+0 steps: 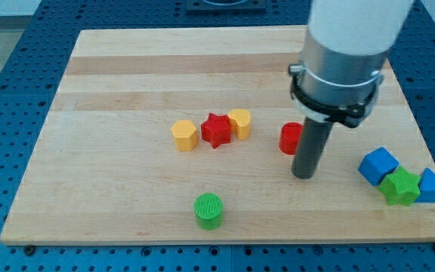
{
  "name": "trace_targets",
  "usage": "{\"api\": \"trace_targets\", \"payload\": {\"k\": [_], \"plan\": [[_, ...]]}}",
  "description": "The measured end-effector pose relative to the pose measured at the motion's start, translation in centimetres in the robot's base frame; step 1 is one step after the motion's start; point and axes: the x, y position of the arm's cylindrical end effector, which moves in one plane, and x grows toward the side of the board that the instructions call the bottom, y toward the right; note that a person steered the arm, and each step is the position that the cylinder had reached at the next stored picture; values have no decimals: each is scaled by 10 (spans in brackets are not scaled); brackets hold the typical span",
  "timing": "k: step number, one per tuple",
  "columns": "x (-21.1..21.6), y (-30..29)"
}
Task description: Slide the red circle closer to the yellow heart
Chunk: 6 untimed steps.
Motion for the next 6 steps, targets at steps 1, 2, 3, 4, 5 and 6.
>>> {"api": "trace_targets", "payload": {"k": [1, 2, 3, 4, 5, 6], "plan": [[-25, -3], [-42, -12], [-42, -8], [-41, 57], [-68, 89], [-74, 68]]}}
